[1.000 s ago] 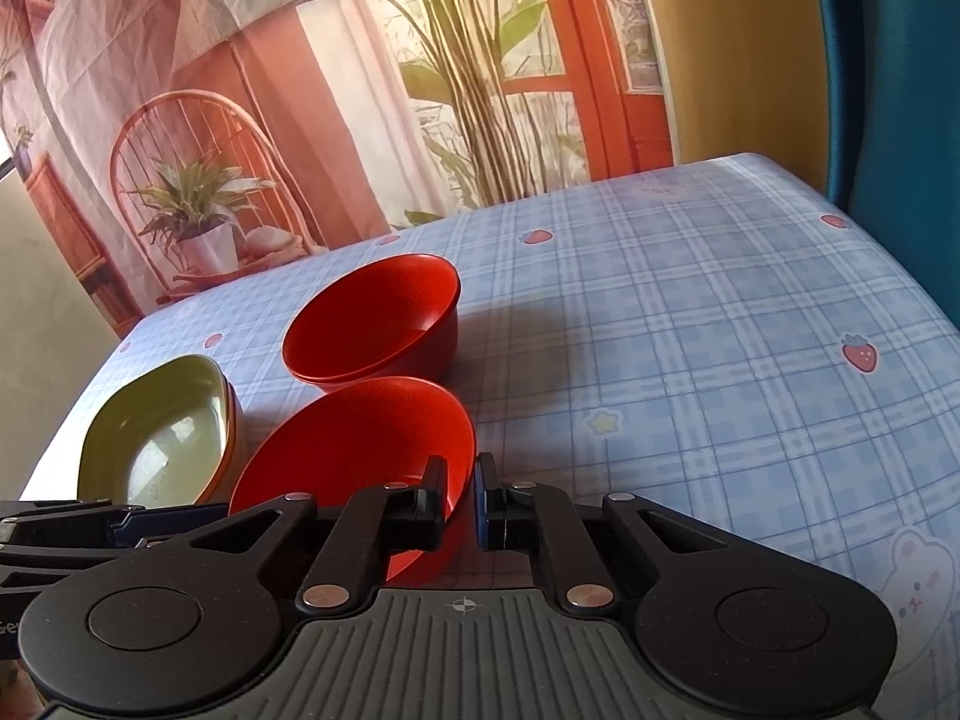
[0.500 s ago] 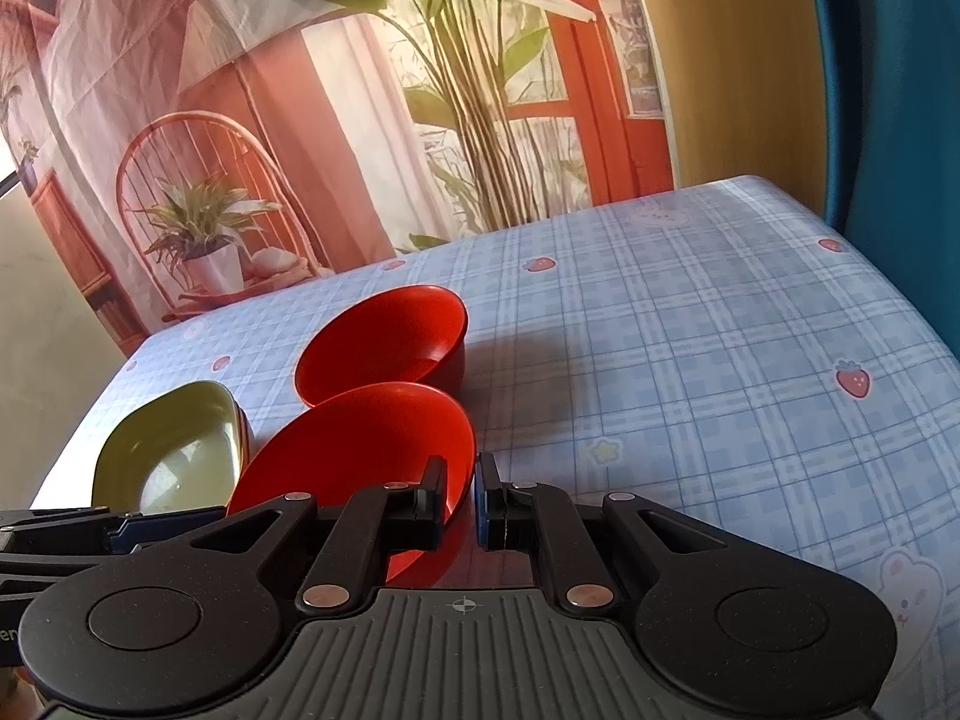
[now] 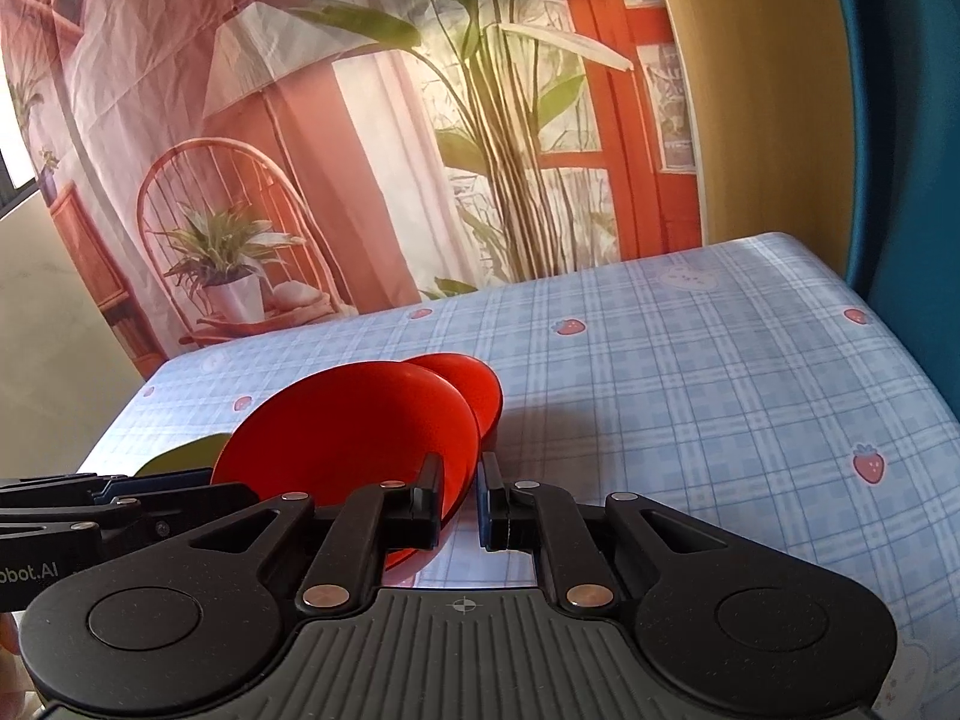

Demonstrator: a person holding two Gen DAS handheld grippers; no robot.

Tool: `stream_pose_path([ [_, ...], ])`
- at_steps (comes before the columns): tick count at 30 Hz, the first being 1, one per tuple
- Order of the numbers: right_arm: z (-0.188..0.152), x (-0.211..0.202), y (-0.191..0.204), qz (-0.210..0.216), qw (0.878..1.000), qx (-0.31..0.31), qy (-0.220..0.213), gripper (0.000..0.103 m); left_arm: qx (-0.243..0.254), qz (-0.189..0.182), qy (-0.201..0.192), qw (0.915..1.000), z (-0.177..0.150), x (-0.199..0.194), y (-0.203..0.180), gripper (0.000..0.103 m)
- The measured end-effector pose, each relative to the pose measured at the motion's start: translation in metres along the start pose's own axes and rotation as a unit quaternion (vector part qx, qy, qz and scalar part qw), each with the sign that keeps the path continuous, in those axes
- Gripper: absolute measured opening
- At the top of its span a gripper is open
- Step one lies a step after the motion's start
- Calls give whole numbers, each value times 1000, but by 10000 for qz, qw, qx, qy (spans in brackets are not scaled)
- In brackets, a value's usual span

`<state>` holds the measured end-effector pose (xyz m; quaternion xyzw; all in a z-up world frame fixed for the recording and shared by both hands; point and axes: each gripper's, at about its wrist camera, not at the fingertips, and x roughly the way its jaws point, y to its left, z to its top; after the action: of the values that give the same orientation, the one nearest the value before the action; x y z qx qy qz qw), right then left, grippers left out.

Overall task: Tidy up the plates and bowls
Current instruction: 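Lift the red bowl with the left gripper and lower it into the first bowl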

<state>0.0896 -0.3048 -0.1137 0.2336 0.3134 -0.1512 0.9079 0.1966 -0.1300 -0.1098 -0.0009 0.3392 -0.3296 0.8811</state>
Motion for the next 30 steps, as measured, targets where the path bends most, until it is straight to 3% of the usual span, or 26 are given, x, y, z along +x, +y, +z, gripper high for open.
stream_pose_path([
  [17,23,29,1,42,9999,109,-102,11,-546,-46,-82,9985,27,20,24,33],
  [30,38,54,-5,-3,9999,81,-115,11,-388,-78,154,9991,46,51,38,33],
])
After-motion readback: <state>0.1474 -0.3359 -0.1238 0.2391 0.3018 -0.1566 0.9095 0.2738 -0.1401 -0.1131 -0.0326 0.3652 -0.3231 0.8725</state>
